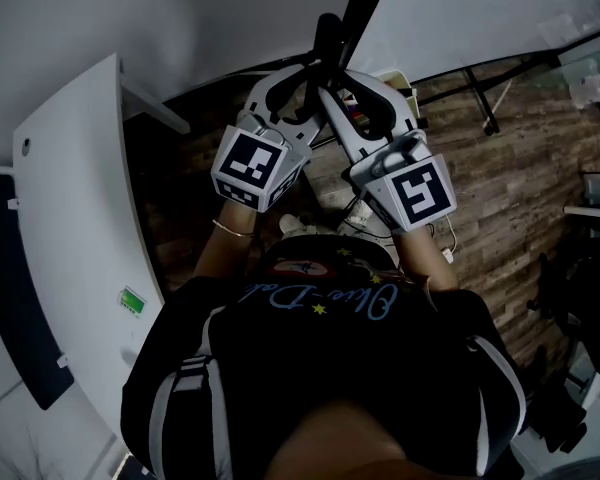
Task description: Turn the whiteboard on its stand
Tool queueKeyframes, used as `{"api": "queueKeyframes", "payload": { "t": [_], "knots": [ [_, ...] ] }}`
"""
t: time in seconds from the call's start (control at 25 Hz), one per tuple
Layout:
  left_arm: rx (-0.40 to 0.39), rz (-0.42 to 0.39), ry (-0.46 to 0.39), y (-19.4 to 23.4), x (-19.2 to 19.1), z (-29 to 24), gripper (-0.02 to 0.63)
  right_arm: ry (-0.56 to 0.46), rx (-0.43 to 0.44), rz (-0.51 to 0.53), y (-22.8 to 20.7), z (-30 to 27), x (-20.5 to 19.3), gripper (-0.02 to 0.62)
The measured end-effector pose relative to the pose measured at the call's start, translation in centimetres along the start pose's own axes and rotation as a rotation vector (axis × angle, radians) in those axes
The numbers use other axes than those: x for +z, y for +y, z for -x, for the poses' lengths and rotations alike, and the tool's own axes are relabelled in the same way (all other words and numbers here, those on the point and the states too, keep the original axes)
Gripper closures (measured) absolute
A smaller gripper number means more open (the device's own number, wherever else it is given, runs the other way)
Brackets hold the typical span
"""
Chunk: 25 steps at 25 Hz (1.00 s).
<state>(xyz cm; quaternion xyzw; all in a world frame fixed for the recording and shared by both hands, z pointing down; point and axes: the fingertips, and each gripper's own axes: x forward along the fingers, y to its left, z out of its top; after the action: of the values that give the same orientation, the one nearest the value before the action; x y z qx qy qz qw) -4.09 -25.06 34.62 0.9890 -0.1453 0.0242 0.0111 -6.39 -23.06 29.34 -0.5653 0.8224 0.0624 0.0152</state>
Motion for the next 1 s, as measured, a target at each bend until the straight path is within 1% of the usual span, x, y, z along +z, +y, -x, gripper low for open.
{"api": "queueKeyframes", "payload": {
  "t": [0.4,0.6,1.0],
  "knots": [
    [0.034,0.012,-0.006,-1.6,0.1,-0.2,0.413,-0.03,0.035,-0.027,-0.3,1.8,0.3,0.517],
    [0.051,0.021,0.002,-2.8,-0.1,-0.1,0.414,-0.021,0.071,-0.036,-0.2,3.0,0.2,0.517],
    [0.086,0.026,0.017,-4.7,-0.1,-0.1,0.414,-0.025,0.11,-0.055,-0.1,5.1,0.4,0.517]
  ]
}}
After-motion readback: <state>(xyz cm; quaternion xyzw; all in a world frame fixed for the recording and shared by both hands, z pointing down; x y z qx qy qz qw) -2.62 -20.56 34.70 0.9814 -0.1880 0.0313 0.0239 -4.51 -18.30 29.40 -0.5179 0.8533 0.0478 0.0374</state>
